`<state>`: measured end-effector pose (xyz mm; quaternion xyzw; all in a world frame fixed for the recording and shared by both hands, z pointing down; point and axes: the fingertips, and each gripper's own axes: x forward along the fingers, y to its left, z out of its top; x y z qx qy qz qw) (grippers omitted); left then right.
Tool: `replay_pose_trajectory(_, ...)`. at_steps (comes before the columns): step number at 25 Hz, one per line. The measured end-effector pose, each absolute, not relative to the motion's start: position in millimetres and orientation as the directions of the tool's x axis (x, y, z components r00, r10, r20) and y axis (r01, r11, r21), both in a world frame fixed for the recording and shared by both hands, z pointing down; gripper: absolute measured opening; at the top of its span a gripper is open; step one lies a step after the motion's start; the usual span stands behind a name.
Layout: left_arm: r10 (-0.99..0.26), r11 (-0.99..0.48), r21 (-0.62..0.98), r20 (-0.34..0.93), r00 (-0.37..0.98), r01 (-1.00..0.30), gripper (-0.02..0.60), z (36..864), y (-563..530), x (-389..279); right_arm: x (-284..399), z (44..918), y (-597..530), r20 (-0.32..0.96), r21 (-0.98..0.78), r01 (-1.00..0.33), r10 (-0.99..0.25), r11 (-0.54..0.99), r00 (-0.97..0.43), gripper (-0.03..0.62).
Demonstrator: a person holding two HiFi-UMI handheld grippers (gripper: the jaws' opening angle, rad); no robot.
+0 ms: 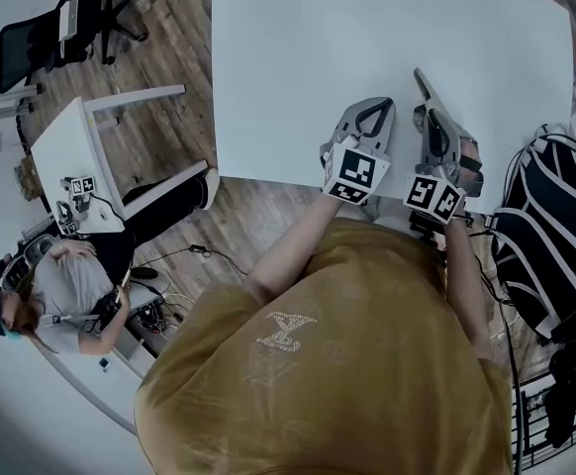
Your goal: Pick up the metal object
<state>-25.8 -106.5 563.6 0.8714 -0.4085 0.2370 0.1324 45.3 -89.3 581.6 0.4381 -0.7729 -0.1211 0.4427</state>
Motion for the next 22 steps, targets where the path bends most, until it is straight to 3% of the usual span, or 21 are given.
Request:
replay_pose_trajectory(8,-0.678,-0.608,0.030,0.500,0.538,-0.793,0.003,550,-114,-30,51,563,-95,0.531,0.563,-0.619,-0.813,0.548,-0.237,0.026)
replay_pose_trajectory(22,-0.794,-0.540,0.012,0.325,0.514,-0.841,0.003,464,-130,-38,70,455,-107,0.361,0.434,-0.819,-0.905,0.375,-0.224,0.026)
